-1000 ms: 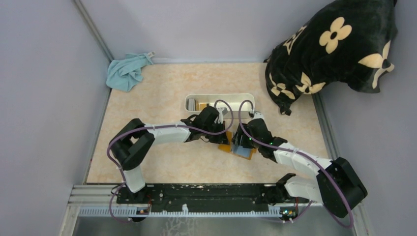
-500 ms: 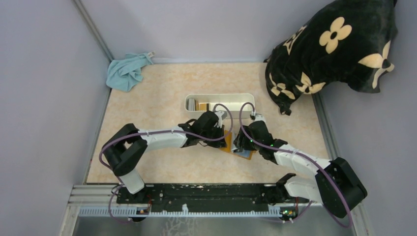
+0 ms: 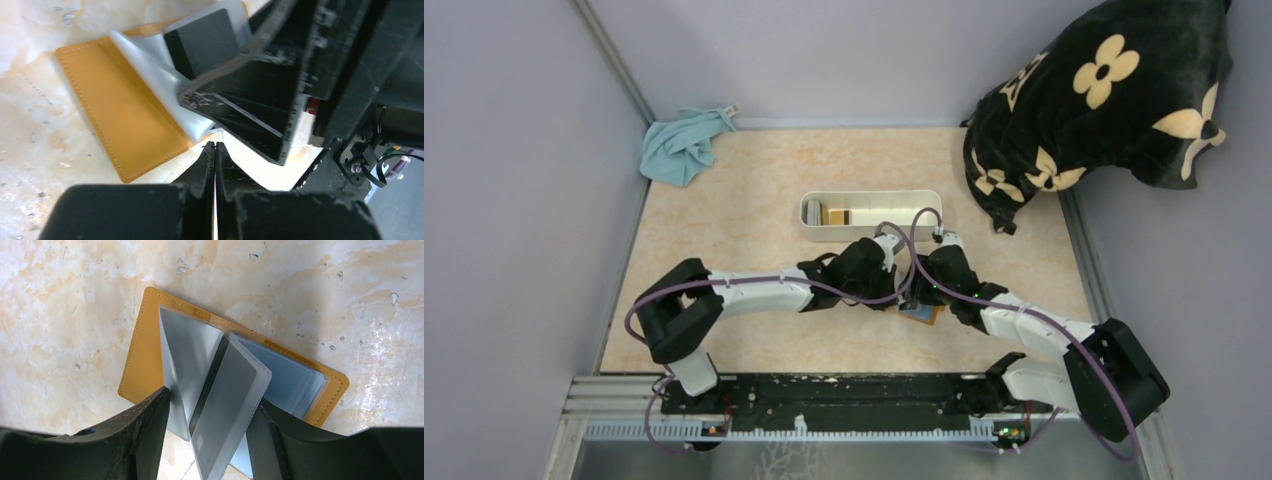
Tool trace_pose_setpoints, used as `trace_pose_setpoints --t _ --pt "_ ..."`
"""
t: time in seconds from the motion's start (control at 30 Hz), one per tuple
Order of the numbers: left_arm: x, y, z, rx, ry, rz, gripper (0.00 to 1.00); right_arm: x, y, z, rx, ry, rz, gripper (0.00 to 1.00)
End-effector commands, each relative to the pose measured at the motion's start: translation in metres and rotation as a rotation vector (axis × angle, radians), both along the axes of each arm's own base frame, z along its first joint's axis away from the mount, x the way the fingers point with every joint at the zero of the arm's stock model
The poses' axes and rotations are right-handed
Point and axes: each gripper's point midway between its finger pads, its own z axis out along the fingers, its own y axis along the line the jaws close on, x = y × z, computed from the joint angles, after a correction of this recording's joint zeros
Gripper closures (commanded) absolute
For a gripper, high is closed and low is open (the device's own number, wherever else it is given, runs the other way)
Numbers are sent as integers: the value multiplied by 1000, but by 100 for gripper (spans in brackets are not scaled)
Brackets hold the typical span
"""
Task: Take the credit cards out of the card holder
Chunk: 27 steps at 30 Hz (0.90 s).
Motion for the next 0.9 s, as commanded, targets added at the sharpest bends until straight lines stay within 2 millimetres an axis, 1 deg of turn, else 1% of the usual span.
trace_pose_setpoints --t 0.0,0.1,0.23,0.43,0.5,0.57,0.73,0.87 --pt "-5 -15 7 1 -92 -40 100 10 2 9 21 -40 -12 45" --pt "-3 -16 4 21 -128 -24 94 10 2 9 26 -36 -10 45" --pt "3 -12 -5 72 -158 3 89 8 3 9 34 -33 -8 45" --pt "19 -2 -21 162 -192 78 85 7 3 14 45 -39 -4 45" --pt "19 -2 -27 182 -184 78 84 6 3 17 50 -44 -3 45" --pt "18 -4 -28 174 -175 71 84 6 2 18 50 -46 -5 45" --pt "13 -8 -22 141 -164 57 84 6 0 14 44 -39 -9 45" --pt "13 -6 -27 155 -164 58 84 7 2 14 50 -35 -5 45"
